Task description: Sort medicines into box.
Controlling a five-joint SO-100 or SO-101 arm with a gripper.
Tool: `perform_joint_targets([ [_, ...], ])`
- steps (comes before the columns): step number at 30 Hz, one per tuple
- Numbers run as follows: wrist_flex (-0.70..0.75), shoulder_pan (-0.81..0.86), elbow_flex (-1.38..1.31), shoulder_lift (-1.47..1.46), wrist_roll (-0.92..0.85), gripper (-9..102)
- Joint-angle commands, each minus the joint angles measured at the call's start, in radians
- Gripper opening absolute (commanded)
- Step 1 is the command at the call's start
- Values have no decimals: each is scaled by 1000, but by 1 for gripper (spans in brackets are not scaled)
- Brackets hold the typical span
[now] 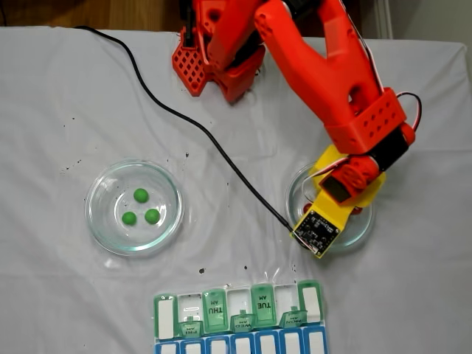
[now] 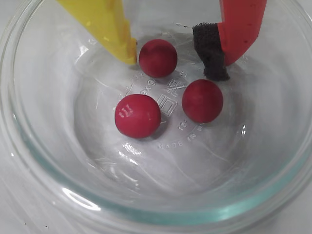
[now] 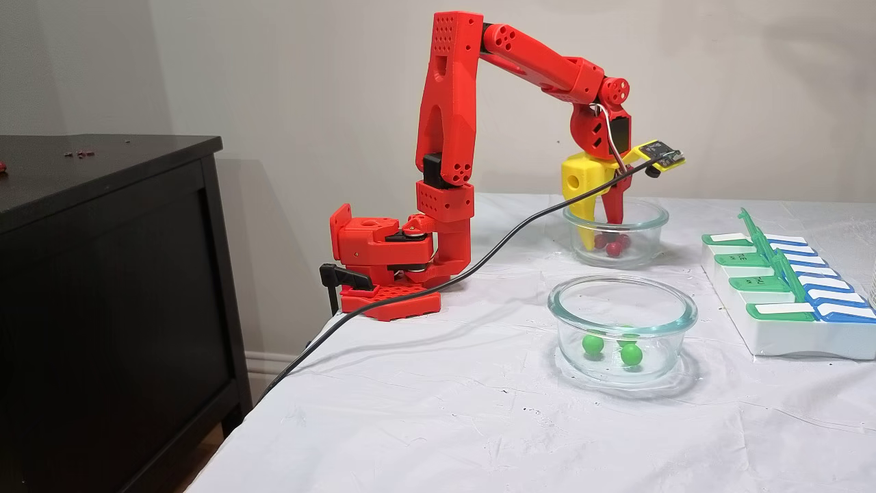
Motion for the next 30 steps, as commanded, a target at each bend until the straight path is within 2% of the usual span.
perform_joint_targets([
  [1,-32,9,14,17,0,24],
  [30,-63,52,32,52,0,26],
])
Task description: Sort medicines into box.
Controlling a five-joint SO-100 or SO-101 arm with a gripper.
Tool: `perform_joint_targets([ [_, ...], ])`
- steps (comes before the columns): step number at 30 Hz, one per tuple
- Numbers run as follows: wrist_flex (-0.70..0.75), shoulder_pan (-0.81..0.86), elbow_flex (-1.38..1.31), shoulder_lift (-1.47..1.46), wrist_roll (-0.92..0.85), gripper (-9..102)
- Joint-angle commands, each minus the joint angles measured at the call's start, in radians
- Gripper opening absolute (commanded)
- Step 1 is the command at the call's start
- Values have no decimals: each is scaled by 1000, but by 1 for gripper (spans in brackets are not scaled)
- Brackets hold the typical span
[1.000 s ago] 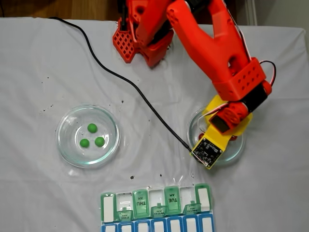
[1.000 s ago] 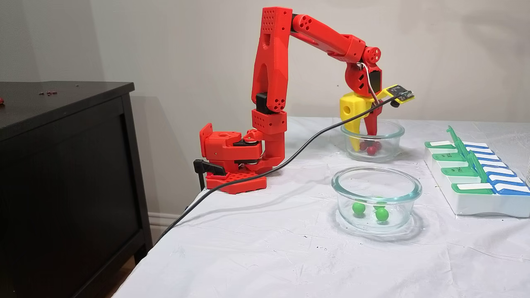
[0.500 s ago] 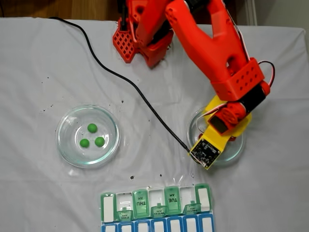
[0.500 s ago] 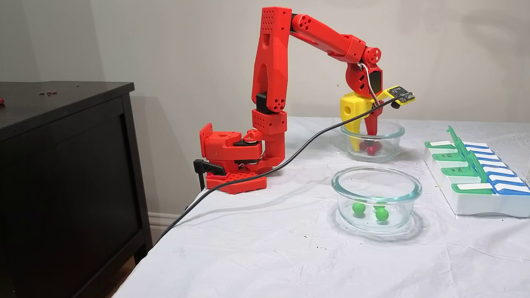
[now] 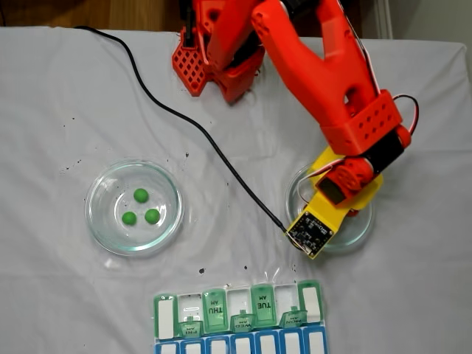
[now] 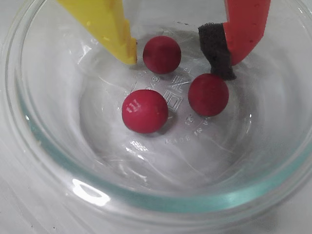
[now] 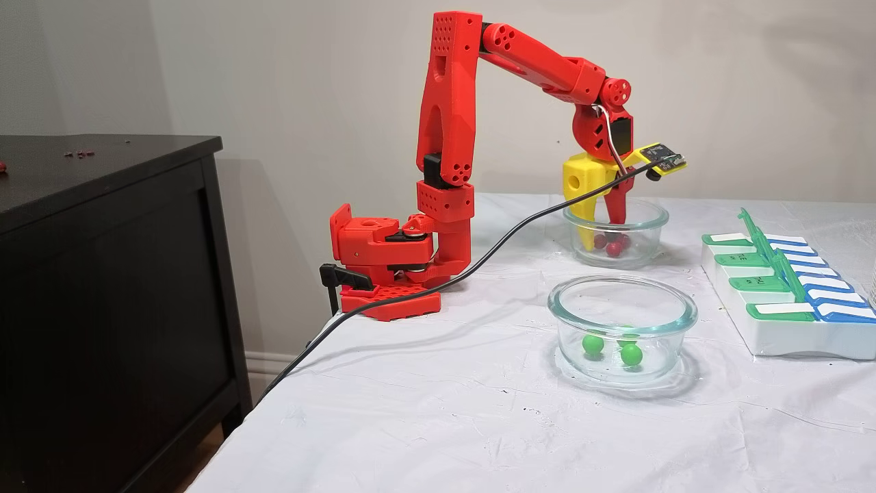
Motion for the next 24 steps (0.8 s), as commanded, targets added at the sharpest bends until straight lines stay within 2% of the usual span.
perform_joint_targets([
  [1,-14,9,11,43,-8,26],
  [14,-18,3,28,41,15,21],
  [17,-28,3,32,40,11,16],
  [21,-32,5,35,35,26,0],
  [24,-5,6,29,44,35,0],
])
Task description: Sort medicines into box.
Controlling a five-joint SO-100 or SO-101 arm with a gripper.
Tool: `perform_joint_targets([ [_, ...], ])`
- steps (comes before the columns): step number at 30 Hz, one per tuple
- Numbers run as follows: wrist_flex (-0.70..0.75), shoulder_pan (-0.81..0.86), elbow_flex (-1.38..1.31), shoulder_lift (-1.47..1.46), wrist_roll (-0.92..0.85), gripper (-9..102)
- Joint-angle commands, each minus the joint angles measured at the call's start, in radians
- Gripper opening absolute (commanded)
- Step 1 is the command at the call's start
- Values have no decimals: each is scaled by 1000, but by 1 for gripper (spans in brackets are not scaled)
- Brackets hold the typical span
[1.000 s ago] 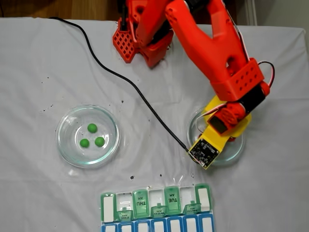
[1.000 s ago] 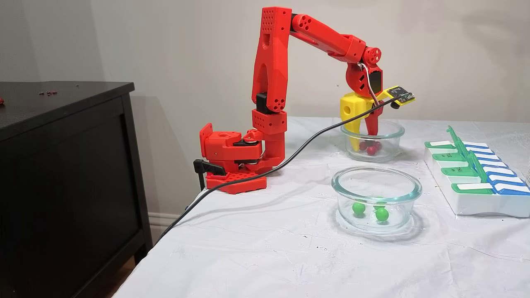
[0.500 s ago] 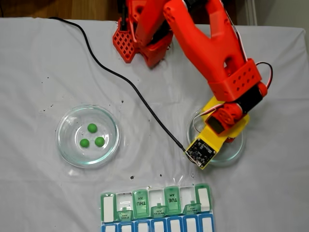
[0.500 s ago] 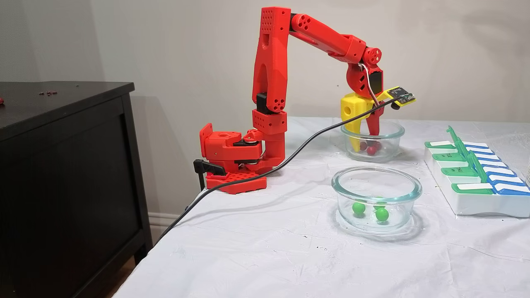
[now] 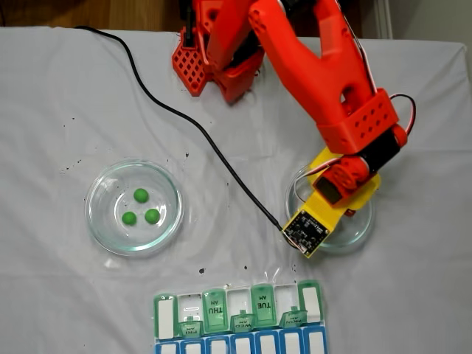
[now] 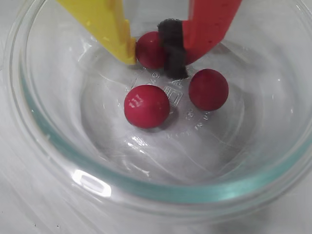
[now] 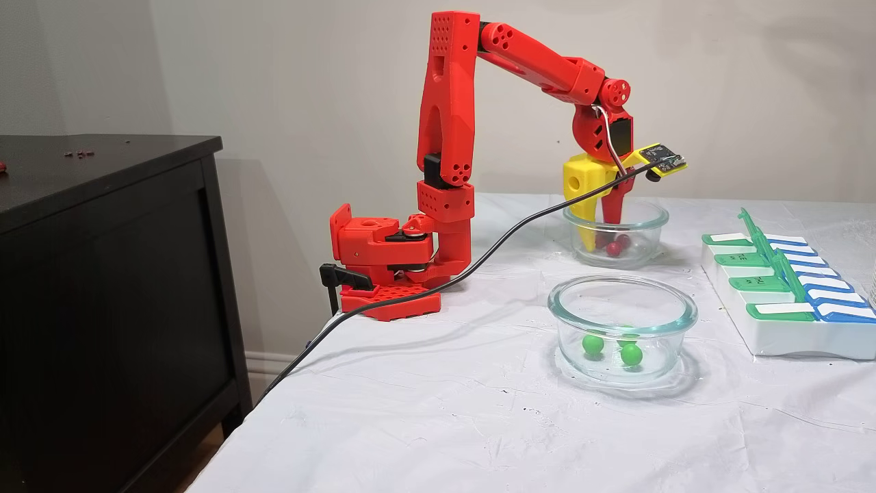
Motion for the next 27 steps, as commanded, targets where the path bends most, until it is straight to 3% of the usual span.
perform_joint_targets([
  [1,25,-5,6,44,9,0],
  [20,284,-158,-67,261,64,0],
  [27,253,-109,-112,236,66,0],
])
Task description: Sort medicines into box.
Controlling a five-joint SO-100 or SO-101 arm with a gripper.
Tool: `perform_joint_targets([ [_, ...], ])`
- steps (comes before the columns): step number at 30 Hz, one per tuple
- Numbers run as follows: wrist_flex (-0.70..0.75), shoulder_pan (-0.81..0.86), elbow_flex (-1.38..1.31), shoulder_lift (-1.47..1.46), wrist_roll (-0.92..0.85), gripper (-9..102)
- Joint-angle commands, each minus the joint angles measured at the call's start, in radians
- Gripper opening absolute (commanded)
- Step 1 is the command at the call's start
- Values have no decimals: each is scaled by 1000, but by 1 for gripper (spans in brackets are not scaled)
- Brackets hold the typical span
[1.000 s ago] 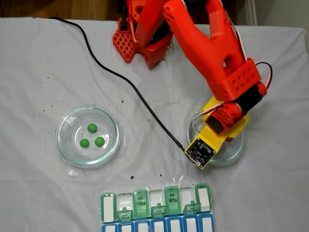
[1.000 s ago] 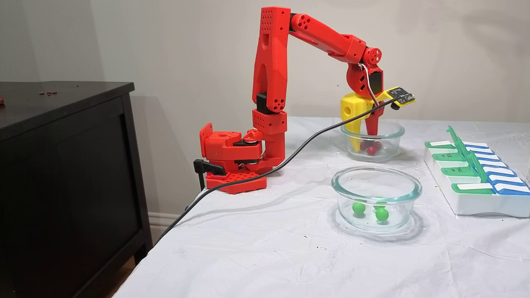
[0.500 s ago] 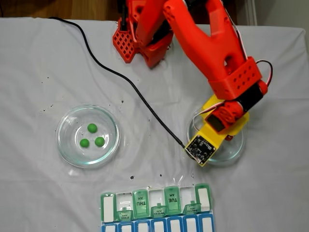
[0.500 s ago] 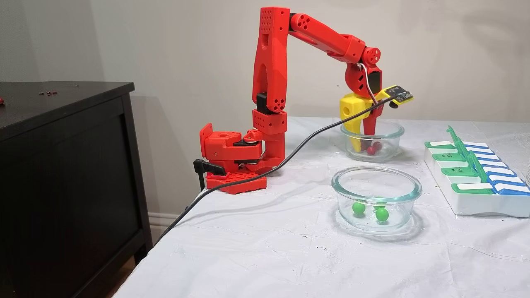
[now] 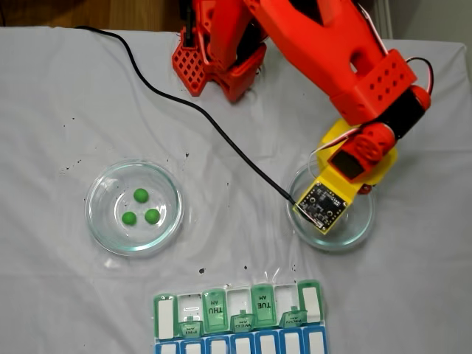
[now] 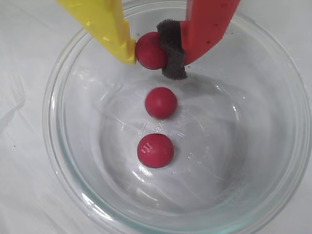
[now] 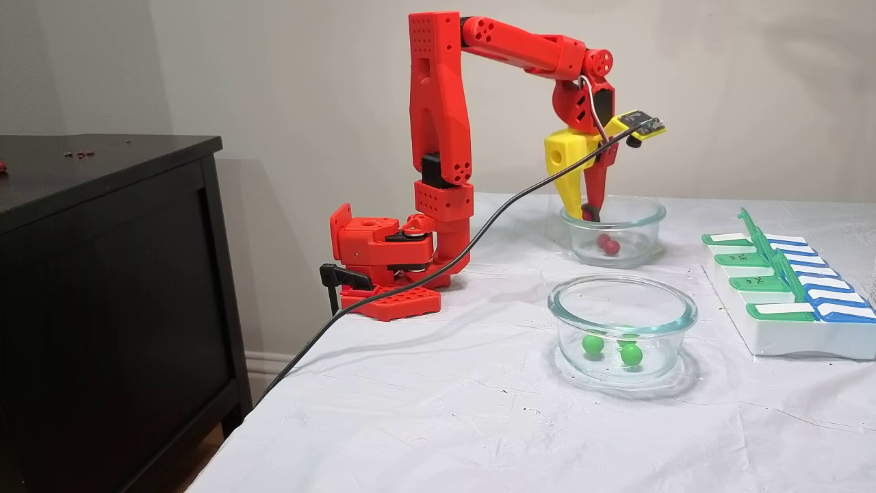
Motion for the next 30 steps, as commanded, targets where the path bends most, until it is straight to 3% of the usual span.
perform_joint_targets([
  [1,-8,20,-84,63,-5,0],
  [8,-37,161,-198,58,-52,0],
  [18,-193,428,-341,2,-44,0],
  [28,-408,509,-325,-146,-51,0],
  [30,-388,514,-405,-241,-57,0],
])
